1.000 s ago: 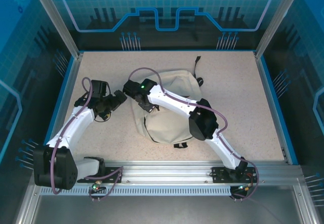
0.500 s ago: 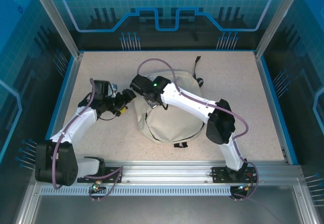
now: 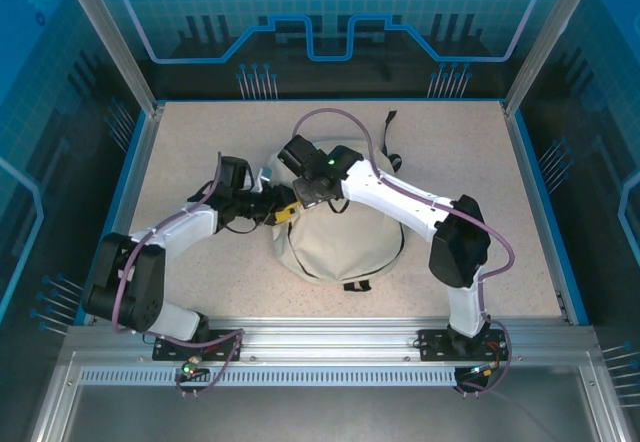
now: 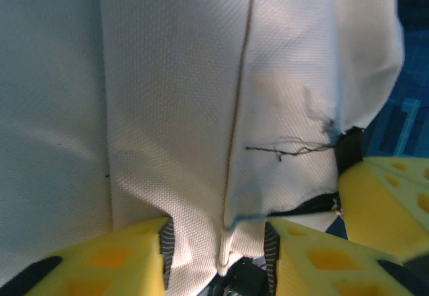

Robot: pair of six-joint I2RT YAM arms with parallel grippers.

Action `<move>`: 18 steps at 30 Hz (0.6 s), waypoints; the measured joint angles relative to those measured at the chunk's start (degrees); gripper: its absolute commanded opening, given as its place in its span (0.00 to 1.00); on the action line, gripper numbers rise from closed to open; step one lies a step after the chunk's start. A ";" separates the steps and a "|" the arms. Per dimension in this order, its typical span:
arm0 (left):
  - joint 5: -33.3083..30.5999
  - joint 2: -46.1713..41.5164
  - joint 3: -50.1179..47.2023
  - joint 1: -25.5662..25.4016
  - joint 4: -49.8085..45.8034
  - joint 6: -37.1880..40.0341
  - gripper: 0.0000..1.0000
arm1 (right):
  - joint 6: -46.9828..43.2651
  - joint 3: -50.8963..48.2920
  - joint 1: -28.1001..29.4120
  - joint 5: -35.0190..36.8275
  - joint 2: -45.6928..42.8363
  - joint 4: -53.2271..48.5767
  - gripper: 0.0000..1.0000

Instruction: Pack books, pencil case, and school supplies into a backpack

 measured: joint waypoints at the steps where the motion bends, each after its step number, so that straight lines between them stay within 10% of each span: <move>1: 0.09 0.48 0.04 -0.24 0.35 -0.04 0.34 | 0.20 -0.26 -0.11 -0.52 -0.13 0.17 0.00; 8: 0.57 1.42 0.76 -0.59 1.29 -1.57 0.00 | 0.68 -1.66 -0.76 -2.03 -0.90 1.44 0.00; 18: -3.41 0.52 1.55 -0.70 -1.88 0.72 0.00 | 1.09 -4.79 -0.94 6.73 -1.90 1.29 0.00</move>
